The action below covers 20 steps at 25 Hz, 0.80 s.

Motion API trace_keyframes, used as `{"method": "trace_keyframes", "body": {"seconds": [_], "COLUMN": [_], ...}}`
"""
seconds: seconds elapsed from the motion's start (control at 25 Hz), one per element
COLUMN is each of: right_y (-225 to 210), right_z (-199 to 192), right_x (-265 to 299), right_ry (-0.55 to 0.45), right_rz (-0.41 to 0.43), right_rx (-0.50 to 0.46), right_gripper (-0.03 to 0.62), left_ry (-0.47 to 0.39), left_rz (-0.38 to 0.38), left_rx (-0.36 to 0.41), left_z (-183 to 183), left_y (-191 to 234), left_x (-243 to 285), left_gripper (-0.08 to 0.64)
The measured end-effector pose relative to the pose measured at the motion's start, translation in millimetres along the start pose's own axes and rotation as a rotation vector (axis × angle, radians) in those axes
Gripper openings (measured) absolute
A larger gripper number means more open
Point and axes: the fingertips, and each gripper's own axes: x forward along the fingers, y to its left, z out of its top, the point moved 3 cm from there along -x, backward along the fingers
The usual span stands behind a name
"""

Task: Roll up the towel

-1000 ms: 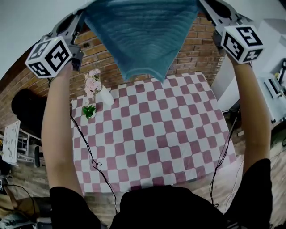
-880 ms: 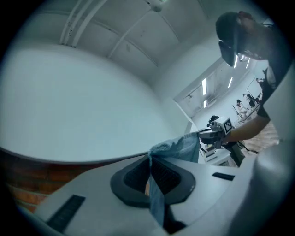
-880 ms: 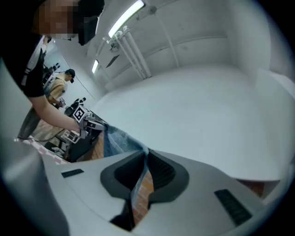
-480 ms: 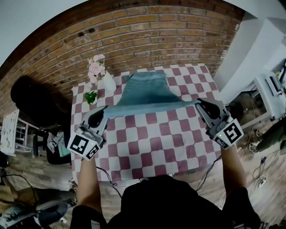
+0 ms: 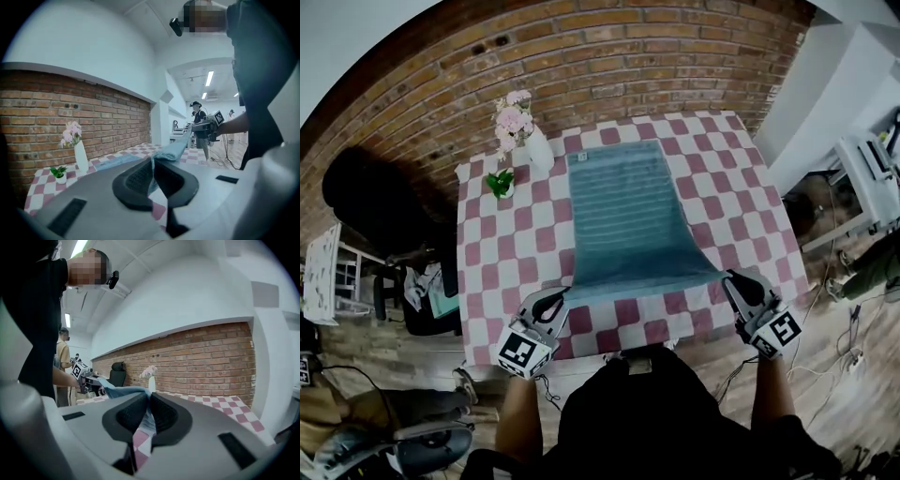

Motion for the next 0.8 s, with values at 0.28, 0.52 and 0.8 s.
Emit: {"method": "trace_keyframes", "body": {"seconds": [0.28, 0.52, 0.8], "right_y": [19, 36, 65], "right_z": [-44, -70, -84], "right_x": [-29, -64, -127], "right_ry": [0.066, 0.081, 0.086], "right_rz": [-0.035, 0.015, 0.066], "right_rx": [0.025, 0.008, -0.001], "right_gripper": [0.032, 0.032, 0.032], "left_ry": [0.070, 0.105, 0.162], "left_rz": [0.037, 0.110, 0.109], "left_rx": [-0.025, -0.043, -0.069], "left_z": [-48, -70, -89], "left_y": [-47, -90, -165], "left_x": [-15, -29, -59], "left_gripper": [0.006, 0.006, 0.006]}}
